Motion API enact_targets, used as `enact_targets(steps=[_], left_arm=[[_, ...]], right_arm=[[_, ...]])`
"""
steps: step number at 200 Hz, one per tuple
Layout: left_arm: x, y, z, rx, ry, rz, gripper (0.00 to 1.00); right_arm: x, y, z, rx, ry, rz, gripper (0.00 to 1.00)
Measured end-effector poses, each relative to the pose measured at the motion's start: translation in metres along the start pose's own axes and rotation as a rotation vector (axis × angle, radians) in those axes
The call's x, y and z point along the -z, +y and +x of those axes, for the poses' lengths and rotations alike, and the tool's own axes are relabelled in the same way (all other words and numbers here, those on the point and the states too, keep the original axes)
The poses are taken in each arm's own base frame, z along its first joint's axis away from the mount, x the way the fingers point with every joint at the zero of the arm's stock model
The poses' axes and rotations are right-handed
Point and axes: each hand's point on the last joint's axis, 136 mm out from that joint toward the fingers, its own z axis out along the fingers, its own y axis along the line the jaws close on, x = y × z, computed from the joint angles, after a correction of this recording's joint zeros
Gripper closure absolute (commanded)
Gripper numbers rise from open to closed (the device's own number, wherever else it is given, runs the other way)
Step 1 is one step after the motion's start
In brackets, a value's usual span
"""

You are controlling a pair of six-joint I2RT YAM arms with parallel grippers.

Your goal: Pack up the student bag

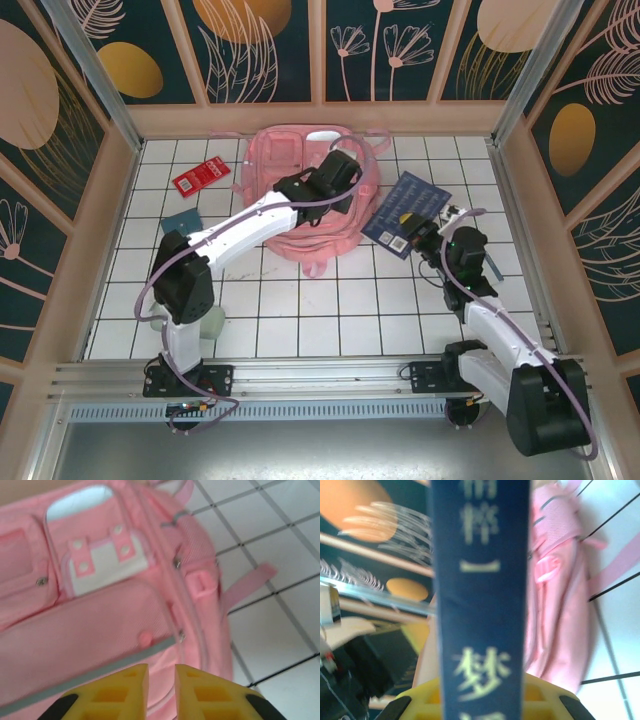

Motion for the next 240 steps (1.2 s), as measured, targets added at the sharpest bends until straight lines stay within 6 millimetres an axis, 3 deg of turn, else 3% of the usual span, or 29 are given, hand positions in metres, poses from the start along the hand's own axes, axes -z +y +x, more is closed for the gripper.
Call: enact_targets(steps=[29,62,78,90,110,162,212,240], left_arm=[[0.0,0.008,0.041,-0.052,0.084,0.027,0.65],[-0.011,-0.002,0.074,-0.12,0.174,0.092,0.6],[-0.018,-0.006,0.084,-0.146,0.202,0.108,0.57],[-0.024,-0.01,0.092,-0.165,0.225,0.125,0.49],[-0.035,-0.017,0.104,-0.186,0.26,0.156,0.46],[-0.065,-0.033,0.119,-0.229,0.315,0.19,0.29],[-0.076,-0.033,0.128,-0.313,0.327,0.115,0.32],[-0.084,-0.029,0.125,-0.354,0.306,0.038,0.55]], right_arm=[[0.009,-0.03,-0.004,-0.022,-0.011,0.082,1.0],[0.014,-0.039,-0.006,-0.036,-0.001,0.102,1.0],[0.016,-0.038,-0.007,-0.031,-0.002,0.098,1.0],[0.017,-0.037,-0.007,-0.025,-0.002,0.091,1.0],[0.018,-0.036,-0.006,-0.024,0.001,0.085,1.0],[0.02,-0.041,-0.002,-0.034,0.018,0.095,1.0],[0.02,-0.04,-0.002,-0.032,0.02,0.09,1.0],[0.02,-0.04,-0.002,-0.032,0.021,0.09,1.0]])
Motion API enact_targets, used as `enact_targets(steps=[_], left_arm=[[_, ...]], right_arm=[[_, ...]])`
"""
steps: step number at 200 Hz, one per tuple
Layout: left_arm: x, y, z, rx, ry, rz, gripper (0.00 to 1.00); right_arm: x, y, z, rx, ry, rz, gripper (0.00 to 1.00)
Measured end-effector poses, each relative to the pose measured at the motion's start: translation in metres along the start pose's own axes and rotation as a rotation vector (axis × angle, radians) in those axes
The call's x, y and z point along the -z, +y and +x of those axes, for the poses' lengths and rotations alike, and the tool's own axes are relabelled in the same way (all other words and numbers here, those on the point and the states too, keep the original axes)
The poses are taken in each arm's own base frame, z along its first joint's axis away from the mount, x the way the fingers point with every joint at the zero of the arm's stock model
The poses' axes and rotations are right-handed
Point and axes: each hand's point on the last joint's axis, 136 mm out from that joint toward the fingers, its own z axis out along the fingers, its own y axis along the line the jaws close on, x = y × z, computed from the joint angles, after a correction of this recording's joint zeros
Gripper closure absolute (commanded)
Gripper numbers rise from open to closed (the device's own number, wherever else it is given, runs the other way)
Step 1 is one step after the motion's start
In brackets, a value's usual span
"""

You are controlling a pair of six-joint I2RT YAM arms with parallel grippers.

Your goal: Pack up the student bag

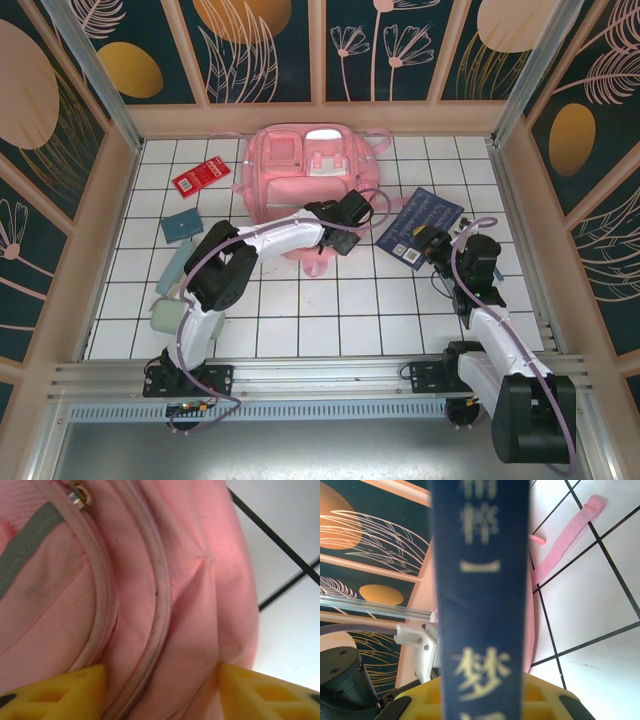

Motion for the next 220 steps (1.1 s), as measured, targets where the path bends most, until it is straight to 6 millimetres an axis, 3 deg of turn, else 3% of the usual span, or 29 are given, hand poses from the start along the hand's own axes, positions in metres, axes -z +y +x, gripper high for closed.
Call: enact_targets(steps=[16,32,42,89,154,159,167,171,194,220], left_arm=[[-0.002,0.005,-0.004,0.004,-0.009,-0.04,0.77],[-0.001,0.009,-0.009,-0.003,-0.021,-0.065,0.86],[0.0,0.011,-0.012,0.007,-0.027,-0.073,1.0],[0.008,0.009,-0.024,0.051,-0.052,-0.043,1.0],[0.056,-0.005,-0.102,0.306,-0.227,0.173,1.0],[0.059,-0.006,-0.108,0.326,-0.236,0.188,0.94],[0.061,-0.009,-0.115,0.35,-0.247,0.21,0.72],[0.06,-0.011,-0.118,0.355,-0.252,0.221,0.66],[0.059,-0.023,-0.138,0.375,-0.292,0.273,0.61],[0.06,-0.028,-0.135,0.333,-0.295,0.276,0.59]], right_arm=[[0.0,0.0,0.001,0.0,0.003,-0.002,1.0],[0.0,0.002,0.001,0.001,0.006,-0.007,1.0],[0.001,0.003,0.001,0.004,0.006,-0.011,1.0],[0.002,-0.002,0.005,-0.002,0.01,-0.002,1.0],[0.012,-0.006,-0.002,0.012,-0.024,0.024,1.0],[0.013,-0.006,-0.004,0.013,-0.035,0.027,1.0],[0.016,-0.007,-0.007,0.013,-0.049,0.034,1.0],[0.017,-0.008,-0.008,0.012,-0.054,0.036,1.0],[0.022,-0.009,-0.011,0.019,-0.072,0.046,1.0],[0.024,-0.012,-0.011,0.02,-0.072,0.059,1.0]])
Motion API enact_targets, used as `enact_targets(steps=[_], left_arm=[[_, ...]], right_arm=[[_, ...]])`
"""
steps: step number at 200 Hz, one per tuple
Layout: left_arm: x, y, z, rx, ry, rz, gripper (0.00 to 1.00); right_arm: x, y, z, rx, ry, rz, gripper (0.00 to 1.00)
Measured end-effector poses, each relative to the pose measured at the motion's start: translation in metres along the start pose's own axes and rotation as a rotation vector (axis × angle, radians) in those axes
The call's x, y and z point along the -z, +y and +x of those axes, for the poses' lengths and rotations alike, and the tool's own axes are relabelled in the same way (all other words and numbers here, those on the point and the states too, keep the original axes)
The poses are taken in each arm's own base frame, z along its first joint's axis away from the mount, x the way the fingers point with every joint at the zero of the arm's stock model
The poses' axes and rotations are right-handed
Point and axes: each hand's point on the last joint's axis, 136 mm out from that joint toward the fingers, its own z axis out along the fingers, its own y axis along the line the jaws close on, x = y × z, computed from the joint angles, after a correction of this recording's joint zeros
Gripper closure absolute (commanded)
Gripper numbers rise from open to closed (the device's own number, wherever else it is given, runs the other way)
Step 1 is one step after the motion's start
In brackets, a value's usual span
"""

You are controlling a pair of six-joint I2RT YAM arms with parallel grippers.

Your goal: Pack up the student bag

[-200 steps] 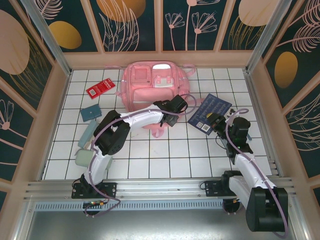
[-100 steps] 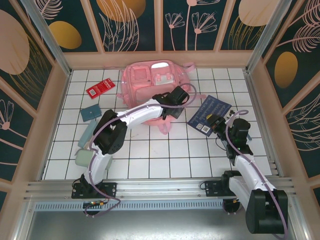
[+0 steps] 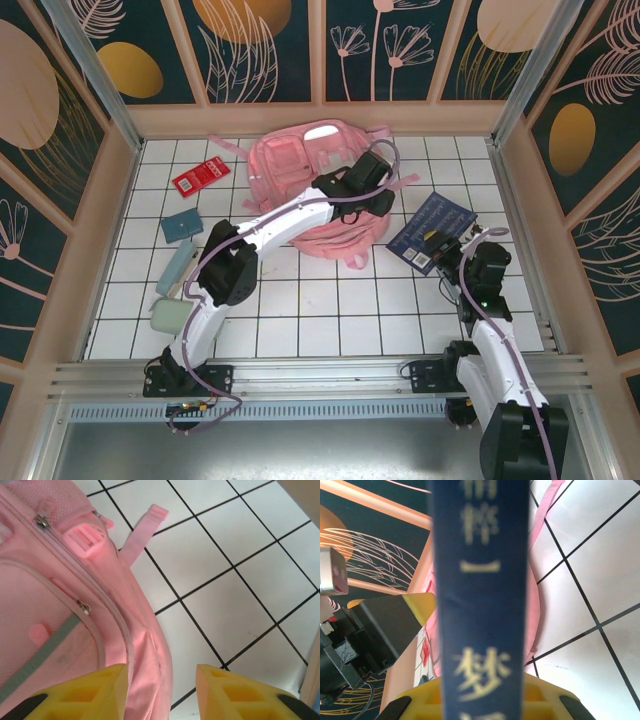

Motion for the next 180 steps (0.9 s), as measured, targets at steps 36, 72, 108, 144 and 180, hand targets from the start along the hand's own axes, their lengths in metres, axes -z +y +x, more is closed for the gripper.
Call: enact_targets(steps=[36,72,108,144,180], left_arm=[[0.013,0.017,0.049,-0.122,0.102,-0.033,0.59],[0.029,0.041,0.092,-0.235,0.185,-0.09,0.59],[0.031,0.046,0.102,-0.284,0.207,-0.097,0.55],[0.025,0.046,0.103,-0.302,0.214,-0.096,0.58],[0.012,0.047,0.107,-0.312,0.231,-0.099,0.66]], right_arm=[[0.0,0.0,0.001,-0.002,0.006,0.0,1.0],[0.0,0.0,0.001,-0.003,0.007,-0.001,1.0],[-0.001,-0.002,0.003,-0.008,0.019,0.0,1.0],[-0.001,-0.001,0.005,-0.009,0.026,-0.004,1.0],[-0.001,-0.002,0.005,-0.009,0.027,-0.003,1.0]])
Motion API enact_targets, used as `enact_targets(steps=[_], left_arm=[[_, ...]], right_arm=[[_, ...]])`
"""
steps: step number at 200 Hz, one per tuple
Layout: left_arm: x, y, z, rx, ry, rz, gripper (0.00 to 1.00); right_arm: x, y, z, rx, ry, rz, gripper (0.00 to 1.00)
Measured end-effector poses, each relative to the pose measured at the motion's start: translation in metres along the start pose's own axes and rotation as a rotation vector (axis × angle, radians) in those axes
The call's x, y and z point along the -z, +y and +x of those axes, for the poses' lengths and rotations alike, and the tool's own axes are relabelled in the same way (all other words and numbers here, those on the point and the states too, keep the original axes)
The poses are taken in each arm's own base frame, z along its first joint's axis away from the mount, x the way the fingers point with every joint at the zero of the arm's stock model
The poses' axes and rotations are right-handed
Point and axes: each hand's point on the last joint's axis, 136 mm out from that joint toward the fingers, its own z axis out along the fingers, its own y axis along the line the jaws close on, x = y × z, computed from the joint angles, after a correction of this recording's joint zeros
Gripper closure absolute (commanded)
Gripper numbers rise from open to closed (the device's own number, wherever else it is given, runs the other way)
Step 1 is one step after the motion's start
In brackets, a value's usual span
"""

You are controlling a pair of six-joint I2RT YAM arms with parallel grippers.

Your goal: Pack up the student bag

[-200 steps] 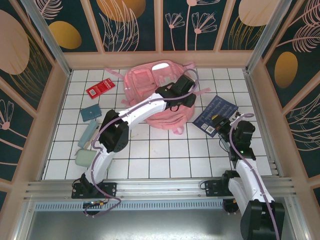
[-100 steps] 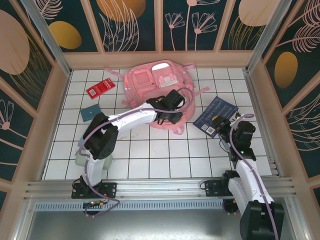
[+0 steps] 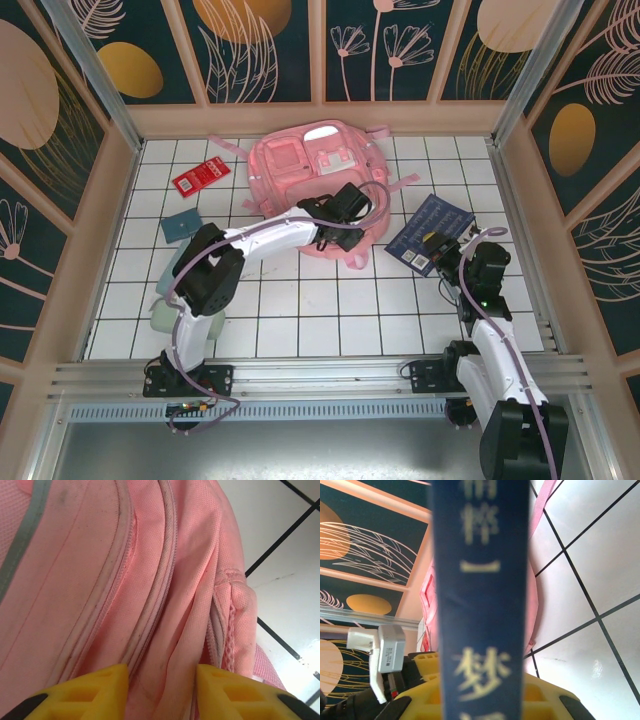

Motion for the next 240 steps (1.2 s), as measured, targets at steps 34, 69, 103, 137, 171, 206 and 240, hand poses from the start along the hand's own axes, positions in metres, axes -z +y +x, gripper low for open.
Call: enact_targets(steps=[34,69,103,137,171,206,240], left_arm=[[-0.005,0.0,0.004,-0.01,0.012,-0.002,1.0],[-0.004,0.003,0.002,-0.004,0.007,-0.018,1.0],[0.01,0.008,-0.009,0.036,-0.031,-0.043,1.0],[0.05,0.02,-0.04,0.116,-0.142,-0.08,1.0],[0.091,0.032,-0.073,0.225,-0.289,-0.101,1.0],[0.116,0.041,-0.098,0.308,-0.386,-0.097,1.0],[0.136,0.041,-0.119,0.358,-0.447,-0.074,1.0]], right_arm=[[0.0,0.0,0.0,0.0,0.001,0.0,1.0],[0.0,0.0,0.002,0.0,0.009,-0.005,1.0],[0.0,0.008,0.003,0.0,0.022,-0.04,1.0],[-0.002,0.022,0.003,-0.009,0.031,-0.099,1.0],[-0.017,0.034,0.019,-0.052,0.104,-0.152,1.0],[-0.043,0.046,0.055,-0.08,0.231,-0.161,1.0],[-0.068,0.056,0.061,-0.114,0.241,-0.166,1.0]])
